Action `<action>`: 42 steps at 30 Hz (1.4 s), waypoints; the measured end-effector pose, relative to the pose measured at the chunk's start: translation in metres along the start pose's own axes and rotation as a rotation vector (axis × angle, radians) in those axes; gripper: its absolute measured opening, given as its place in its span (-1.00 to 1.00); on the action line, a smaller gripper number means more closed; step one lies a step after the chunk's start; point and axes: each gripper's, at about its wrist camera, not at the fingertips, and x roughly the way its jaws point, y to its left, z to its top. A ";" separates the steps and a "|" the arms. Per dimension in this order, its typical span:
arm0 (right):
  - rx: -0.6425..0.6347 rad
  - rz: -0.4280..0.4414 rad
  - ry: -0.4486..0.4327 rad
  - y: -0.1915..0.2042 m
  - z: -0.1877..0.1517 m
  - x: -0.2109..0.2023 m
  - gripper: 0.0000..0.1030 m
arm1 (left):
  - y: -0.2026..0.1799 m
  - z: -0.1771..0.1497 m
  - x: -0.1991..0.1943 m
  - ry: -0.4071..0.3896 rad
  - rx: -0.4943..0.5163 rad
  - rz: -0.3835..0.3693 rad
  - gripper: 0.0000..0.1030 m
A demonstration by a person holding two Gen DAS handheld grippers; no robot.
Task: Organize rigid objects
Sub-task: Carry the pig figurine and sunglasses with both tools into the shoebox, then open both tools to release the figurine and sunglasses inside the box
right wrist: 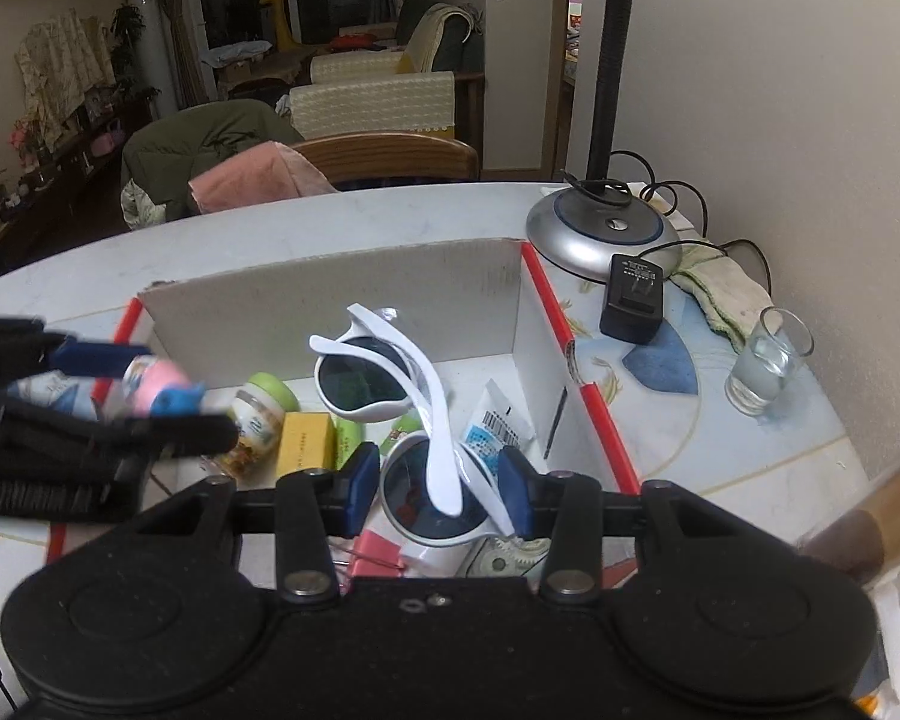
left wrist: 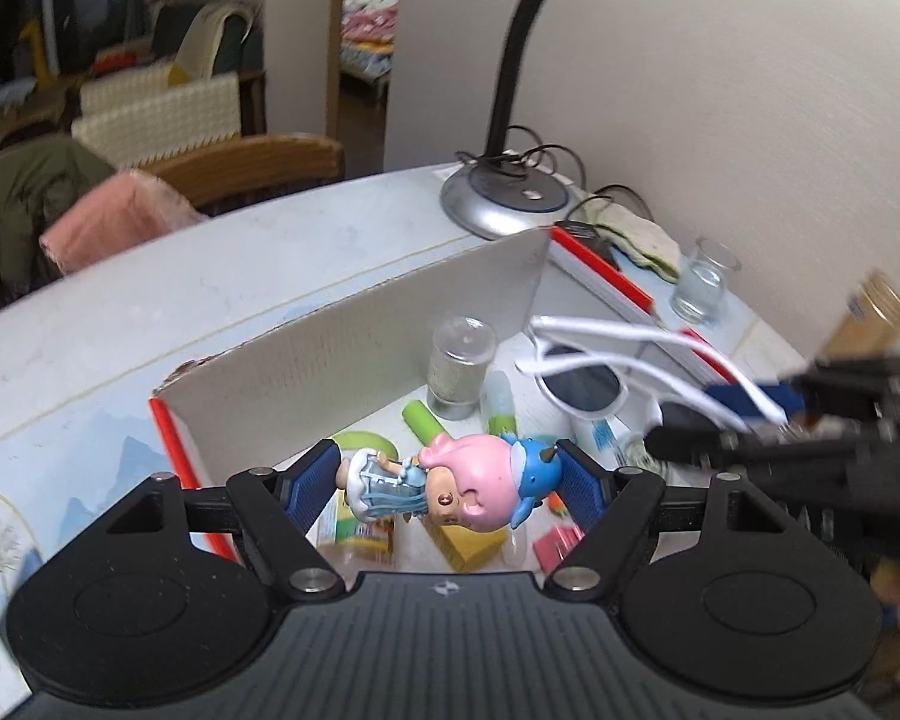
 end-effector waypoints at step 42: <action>-0.013 -0.010 0.081 0.005 -0.019 0.039 -0.13 | 0.003 0.006 0.056 0.112 -0.066 -0.011 0.51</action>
